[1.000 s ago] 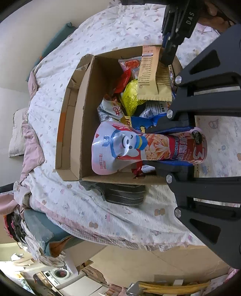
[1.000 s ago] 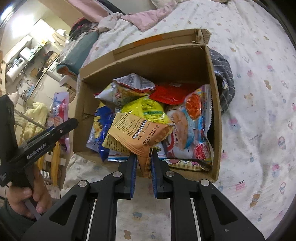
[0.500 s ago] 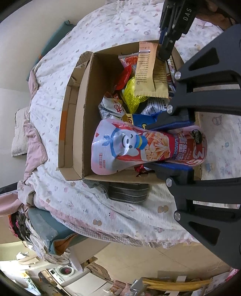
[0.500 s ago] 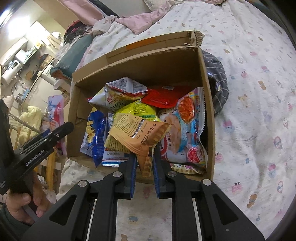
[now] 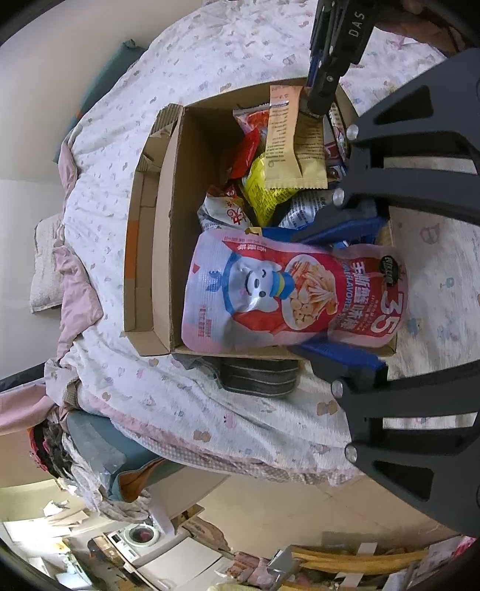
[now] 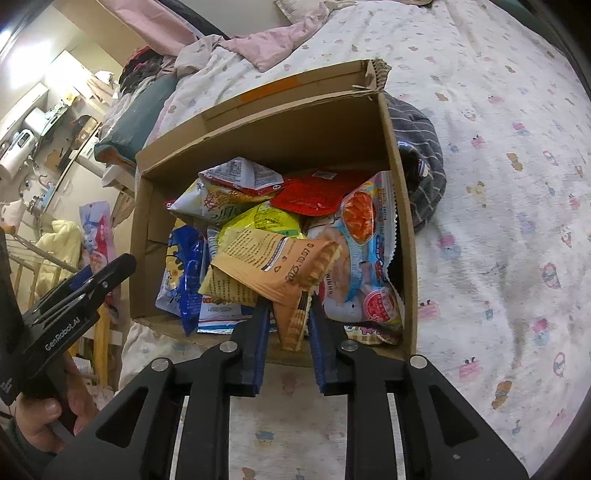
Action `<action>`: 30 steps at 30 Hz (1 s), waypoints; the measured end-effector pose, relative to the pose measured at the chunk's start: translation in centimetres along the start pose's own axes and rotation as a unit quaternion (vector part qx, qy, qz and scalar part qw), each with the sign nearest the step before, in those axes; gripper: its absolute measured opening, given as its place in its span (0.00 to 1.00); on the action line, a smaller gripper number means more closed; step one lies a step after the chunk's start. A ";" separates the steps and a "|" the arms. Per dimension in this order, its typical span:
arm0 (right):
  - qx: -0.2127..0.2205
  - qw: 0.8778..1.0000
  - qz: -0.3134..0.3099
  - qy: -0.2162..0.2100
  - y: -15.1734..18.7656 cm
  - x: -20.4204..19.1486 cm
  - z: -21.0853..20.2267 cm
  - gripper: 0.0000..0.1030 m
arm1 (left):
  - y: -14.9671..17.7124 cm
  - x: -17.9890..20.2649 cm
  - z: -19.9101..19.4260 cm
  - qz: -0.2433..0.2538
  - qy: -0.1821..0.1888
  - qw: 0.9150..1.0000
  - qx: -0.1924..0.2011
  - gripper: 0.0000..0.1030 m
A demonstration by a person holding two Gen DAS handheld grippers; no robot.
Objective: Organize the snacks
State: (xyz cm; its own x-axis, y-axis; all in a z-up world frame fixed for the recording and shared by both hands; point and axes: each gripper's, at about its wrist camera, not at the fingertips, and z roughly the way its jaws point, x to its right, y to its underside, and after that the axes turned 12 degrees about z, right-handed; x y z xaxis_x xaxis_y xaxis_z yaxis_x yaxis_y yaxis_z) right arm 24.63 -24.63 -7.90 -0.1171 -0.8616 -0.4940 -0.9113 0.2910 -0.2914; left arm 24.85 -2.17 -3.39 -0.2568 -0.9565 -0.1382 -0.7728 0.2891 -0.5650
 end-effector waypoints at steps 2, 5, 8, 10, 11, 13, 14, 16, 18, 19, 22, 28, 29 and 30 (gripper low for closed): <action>0.004 1.000 0.000 0.005 -0.1 0.0 -0.1 0.40 | 0.0 -0.1 0.0 -0.002 -0.005 1.000 -0.001 0.52; 0.023 1.000 0.006 -0.007 -0.2 0.2 -0.9 0.71 | 0.1 -0.5 -0.4 -0.015 -0.009 1.000 0.000 0.59; 0.043 0.999 0.011 -0.007 -0.4 0.3 -1.7 0.76 | 0.3 -0.7 -1.1 -0.025 -0.011 1.000 0.010 0.66; 0.055 0.998 0.021 -0.014 -0.5 0.6 -2.3 0.80 | 0.4 -0.8 -1.8 -0.030 -0.017 0.999 0.020 0.66; 0.060 0.998 0.027 -0.024 -0.6 0.7 -2.6 0.80 | 0.5 -0.9 -2.2 -0.032 -0.020 0.999 0.026 0.66; 0.066 0.997 0.032 -0.035 -0.6 0.7 -3.1 0.80 | 0.7 -1.1 -2.9 -0.038 -0.021 0.998 0.034 0.66; 0.073 0.996 0.033 -0.042 -0.5 0.6 -3.6 0.80 | 0.8 -1.3 -3.2 -0.046 -0.018 0.998 0.038 0.66; 0.084 0.995 0.030 -0.049 -0.3 0.3 -4.4 0.80 | 1.2 -1.6 -4.0 -0.056 -0.010 0.997 0.044 0.66; 0.102 0.993 0.021 -0.053 0.3 -0.2 -5.7 0.80 | 1.6 -1.6 -5.1 -0.059 -0.014 0.997 0.057 0.66; 0.111 0.992 0.015 -0.052 0.6 -0.3 -6.4 0.80 | 1.7 -1.6 -5.7 -0.056 -0.020 0.996 0.065 0.66; 0.142 0.989 -0.005 -0.039 1.8 -1.0 -8.4 0.85 | 2.4 -1.4 -7.8 -0.050 -0.038 0.993 0.096 0.66; 0.167 0.985 -0.027 -0.029 4.0 -1.3 -10.6 0.85 | 4.3 -1.1 -10.2 -0.052 -0.039 0.992 0.107 0.66; 0.170 0.985 -0.031 -0.022 4.7 -1.3 -10.9 0.85 | 4.6 -1.1 -10.5 -0.052 -0.040 0.992 0.108 0.66; 0.173 0.984 -0.034 -0.018 5.3 -1.2 -11.1 0.85 | 5.1 -1.0 -10.8 -0.053 -0.040 0.992 0.110 0.66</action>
State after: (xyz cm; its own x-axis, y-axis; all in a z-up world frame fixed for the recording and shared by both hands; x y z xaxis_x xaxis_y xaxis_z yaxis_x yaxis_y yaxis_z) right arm 15.61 -26.65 0.24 -0.0395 -0.8703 -0.4909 -0.7274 0.3618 -0.5830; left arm 14.87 0.72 2.68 -0.1277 -0.9835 -0.1283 -0.6449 0.1806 -0.7426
